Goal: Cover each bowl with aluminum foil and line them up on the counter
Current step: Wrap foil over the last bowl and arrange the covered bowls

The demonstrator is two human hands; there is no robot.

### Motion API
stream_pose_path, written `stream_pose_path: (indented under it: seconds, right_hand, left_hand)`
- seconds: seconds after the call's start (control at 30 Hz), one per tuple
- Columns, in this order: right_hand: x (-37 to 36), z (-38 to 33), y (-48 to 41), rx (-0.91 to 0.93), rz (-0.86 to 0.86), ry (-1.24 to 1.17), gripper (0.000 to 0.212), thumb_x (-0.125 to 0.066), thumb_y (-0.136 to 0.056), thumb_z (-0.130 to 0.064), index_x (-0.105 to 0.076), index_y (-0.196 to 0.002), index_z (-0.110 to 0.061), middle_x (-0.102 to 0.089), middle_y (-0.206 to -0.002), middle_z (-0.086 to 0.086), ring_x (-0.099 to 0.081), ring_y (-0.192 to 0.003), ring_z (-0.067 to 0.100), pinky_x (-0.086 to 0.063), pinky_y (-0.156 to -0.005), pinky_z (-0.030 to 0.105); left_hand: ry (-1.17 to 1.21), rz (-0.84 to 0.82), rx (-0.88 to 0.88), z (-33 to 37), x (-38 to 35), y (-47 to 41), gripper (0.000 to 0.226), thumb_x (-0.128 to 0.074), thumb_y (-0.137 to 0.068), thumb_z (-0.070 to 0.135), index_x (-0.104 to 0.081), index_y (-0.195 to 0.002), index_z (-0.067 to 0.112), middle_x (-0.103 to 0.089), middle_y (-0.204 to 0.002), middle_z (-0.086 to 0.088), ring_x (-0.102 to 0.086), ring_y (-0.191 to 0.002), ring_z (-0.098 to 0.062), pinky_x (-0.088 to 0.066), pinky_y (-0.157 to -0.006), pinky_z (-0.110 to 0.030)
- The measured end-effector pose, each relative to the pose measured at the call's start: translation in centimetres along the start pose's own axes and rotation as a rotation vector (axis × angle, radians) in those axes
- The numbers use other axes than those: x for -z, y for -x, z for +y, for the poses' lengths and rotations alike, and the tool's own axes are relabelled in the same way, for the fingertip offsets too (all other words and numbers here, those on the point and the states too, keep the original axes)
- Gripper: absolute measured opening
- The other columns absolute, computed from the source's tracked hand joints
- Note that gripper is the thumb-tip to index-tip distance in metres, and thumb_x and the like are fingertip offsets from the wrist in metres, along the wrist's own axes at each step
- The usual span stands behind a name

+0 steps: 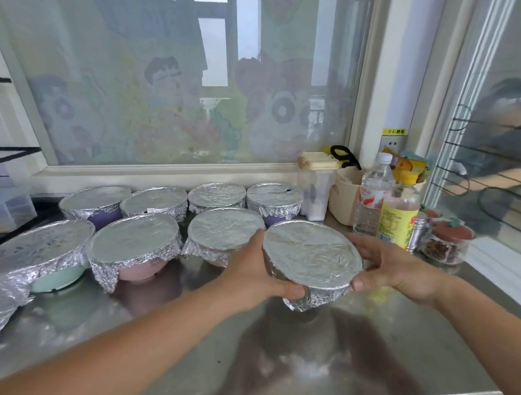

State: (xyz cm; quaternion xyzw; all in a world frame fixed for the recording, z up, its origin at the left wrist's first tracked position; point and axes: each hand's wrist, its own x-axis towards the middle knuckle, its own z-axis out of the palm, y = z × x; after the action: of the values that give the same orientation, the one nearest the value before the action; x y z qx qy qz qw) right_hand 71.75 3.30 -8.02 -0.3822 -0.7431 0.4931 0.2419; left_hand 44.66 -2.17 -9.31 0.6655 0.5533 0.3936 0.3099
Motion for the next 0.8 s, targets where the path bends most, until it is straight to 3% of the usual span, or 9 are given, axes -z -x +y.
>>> stream_pose_path:
  seconds: [0.17,0.27,0.37,0.43,0.63,0.8]
  right_hand:
    - [2.9,2.5,-3.5,-0.019,-0.016,-0.005,0.104,-0.094,-0.050,-0.036,-0.044,-0.142,-0.039,-0.060,-0.136,-0.007,-0.047,-0.133,0.014,-0.026,-0.117,0.053]
    - [3.5,2.9,-5.8,-0.026,0.019,0.007,0.107,-0.092,-0.048,-0.036,-0.043,-0.142,-0.035,-0.062,-0.131,-0.012,-0.050,-0.128,0.005,-0.032,-0.115,0.045]
    - [3.5,3.1,-7.6,-0.019,0.014,-0.015,0.100,-0.090,-0.050,-0.037,-0.046,-0.140,-0.032,-0.063,-0.129,-0.013,-0.053,-0.125,0.002,-0.034,-0.113,0.038]
    - [3.4,3.4,-8.4,-0.011,0.023,-0.018,0.097,-0.090,-0.052,-0.040,-0.048,-0.138,-0.034,-0.063,-0.129,-0.015,-0.051,-0.127,0.003,-0.033,-0.113,0.038]
    - [2.4,4.1,-9.4,-0.021,0.071,-0.018,0.103,-0.092,-0.050,-0.035,-0.044,-0.141,-0.034,-0.063,-0.128,-0.017,-0.051,-0.124,-0.001,-0.039,-0.095,0.017]
    - [1.3,3.8,-9.2,-0.032,0.122,0.063,0.101,-0.094,-0.044,-0.047,-0.046,-0.134,-0.040,-0.065,-0.124,-0.018,-0.053,-0.123,0.003,-0.041,-0.108,0.033]
  left_hand:
    - [-0.004,0.047,0.032,-1.3,-2.9,-4.2,0.086,-0.093,-0.043,0.033,-0.048,-0.116,0.029,-0.062,-0.111,0.018,-0.057,-0.107,0.001,-0.045,-0.094,-0.025]
    - [-0.041,0.118,0.058,-1.9,-3.4,-5.4,0.076,-0.092,-0.056,0.023,-0.048,-0.117,0.027,-0.061,-0.109,0.017,-0.057,-0.101,0.001,-0.044,-0.082,-0.014]
    - [-0.120,0.213,0.088,-1.7,-3.2,-6.0,0.063,-0.088,-0.062,0.024,-0.048,-0.111,0.024,-0.058,-0.092,0.015,-0.056,-0.077,0.001,-0.041,-0.063,-0.008]
    - [-0.168,0.253,0.097,-1.7,-3.1,-6.5,0.055,-0.086,-0.066,0.025,-0.047,-0.104,0.021,-0.052,-0.085,0.017,-0.052,-0.075,-0.002,-0.036,-0.057,-0.007]
    - [-0.179,0.239,0.187,-2.5,-2.7,-6.6,0.046,-0.079,-0.076,0.033,-0.048,-0.106,0.016,-0.058,-0.095,0.008,-0.055,-0.088,-0.013,-0.040,-0.069,-0.026]
    - [-0.082,0.156,0.179,-2.2,-1.1,-4.6,0.039,-0.072,-0.072,0.041,-0.044,-0.098,0.030,-0.064,-0.097,0.005,-0.063,-0.092,-0.015,-0.052,-0.087,-0.042]
